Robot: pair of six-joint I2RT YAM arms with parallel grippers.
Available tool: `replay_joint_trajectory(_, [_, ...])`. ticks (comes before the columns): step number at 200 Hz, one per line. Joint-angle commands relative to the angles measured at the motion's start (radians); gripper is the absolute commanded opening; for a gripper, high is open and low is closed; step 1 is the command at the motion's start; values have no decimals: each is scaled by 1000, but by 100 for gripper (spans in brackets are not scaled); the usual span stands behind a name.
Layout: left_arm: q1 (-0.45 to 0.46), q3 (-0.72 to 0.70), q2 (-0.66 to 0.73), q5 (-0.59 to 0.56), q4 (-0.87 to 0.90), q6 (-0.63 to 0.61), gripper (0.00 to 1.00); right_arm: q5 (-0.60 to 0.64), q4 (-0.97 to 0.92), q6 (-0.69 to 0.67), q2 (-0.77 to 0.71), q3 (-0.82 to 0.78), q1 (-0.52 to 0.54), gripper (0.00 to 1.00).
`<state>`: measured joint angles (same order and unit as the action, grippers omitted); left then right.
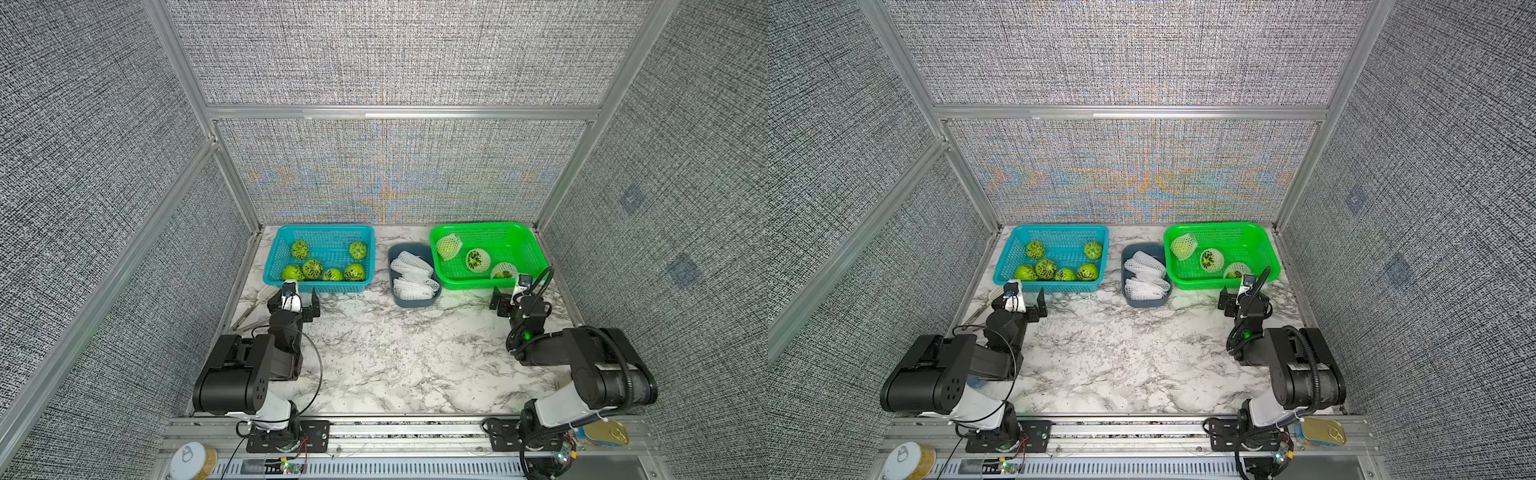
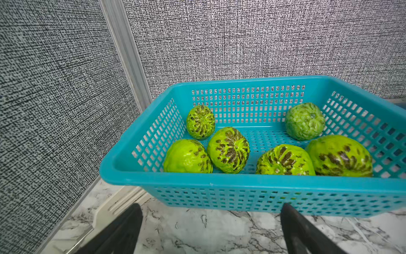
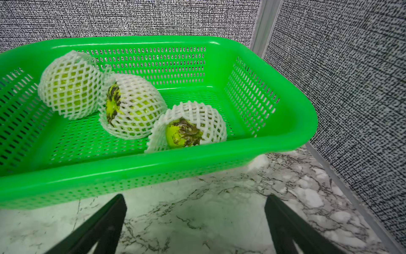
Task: Sleeve custard apples in foam nets
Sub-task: Reset both arms
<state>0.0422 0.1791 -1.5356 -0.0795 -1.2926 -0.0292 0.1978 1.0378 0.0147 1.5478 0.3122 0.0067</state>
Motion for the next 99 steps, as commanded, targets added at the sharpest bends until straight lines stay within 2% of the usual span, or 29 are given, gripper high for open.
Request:
replay_joint_trajectory(1, [-2,1,0,3,-36,-6,99,-7,7,6,-2,1,1,99])
replay_joint_trajectory(27, [-1,-7,-2,-45,-60,2,99,-6,10,5,-3,0,2,99])
replay_joint_trajectory(67, [0,-9,-1,-48,-60,3,99,-8,2,6,3,6,1,99])
replay_joint_trajectory(99, [1,-13,2,-47,-65,3,99,-58,-30,16,12,26,-20,99])
